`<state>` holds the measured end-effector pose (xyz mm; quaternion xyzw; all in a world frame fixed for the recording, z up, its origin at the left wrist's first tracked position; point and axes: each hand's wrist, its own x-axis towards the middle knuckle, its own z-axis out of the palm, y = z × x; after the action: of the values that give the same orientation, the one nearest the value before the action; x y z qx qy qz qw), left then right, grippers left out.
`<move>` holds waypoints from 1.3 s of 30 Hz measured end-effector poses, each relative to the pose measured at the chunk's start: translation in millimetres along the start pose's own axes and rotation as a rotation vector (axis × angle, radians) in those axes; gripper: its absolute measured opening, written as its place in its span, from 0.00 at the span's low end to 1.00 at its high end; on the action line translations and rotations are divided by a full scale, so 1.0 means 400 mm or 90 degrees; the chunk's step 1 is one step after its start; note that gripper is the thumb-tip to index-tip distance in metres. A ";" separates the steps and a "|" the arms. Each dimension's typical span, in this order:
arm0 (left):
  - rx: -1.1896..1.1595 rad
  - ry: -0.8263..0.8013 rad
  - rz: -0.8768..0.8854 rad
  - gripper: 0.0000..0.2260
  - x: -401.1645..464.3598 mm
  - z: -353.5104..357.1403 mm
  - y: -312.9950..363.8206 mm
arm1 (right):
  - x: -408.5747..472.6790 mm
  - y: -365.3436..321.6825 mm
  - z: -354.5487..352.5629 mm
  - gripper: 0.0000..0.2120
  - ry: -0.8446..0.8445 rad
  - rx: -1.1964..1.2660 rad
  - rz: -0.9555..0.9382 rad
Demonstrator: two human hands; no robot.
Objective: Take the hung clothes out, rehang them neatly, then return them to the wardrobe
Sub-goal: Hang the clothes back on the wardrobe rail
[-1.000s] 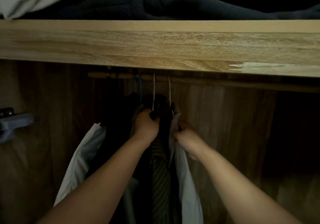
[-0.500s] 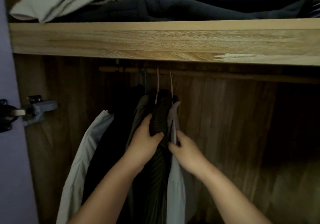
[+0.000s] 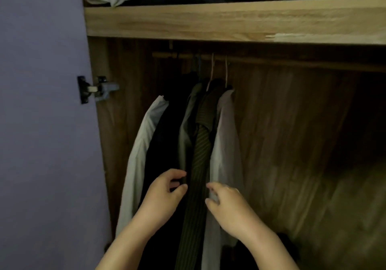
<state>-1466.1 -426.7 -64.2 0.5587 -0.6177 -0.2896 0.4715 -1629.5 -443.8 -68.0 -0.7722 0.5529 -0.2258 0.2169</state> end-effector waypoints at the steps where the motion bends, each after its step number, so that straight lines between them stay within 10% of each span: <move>1: 0.004 -0.002 -0.013 0.12 -0.024 -0.016 -0.015 | -0.017 -0.011 0.019 0.22 -0.018 -0.009 -0.001; 14: 0.231 0.113 -0.127 0.14 -0.303 -0.326 -0.173 | -0.163 -0.316 0.267 0.17 -0.156 -0.126 -0.077; 27: 0.224 0.017 -0.118 0.10 -0.689 -0.737 -0.207 | -0.338 -0.737 0.588 0.08 -0.355 -0.093 -0.200; 39: 0.282 0.330 -0.314 0.11 -0.948 -1.029 -0.260 | -0.408 -1.026 0.767 0.17 -0.455 -0.109 -0.447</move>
<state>-1076.0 -13.5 -95.1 0.8322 -0.3736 -0.1037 0.3964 -1185.6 -141.3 -92.4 -0.9554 0.1679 0.0396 0.2397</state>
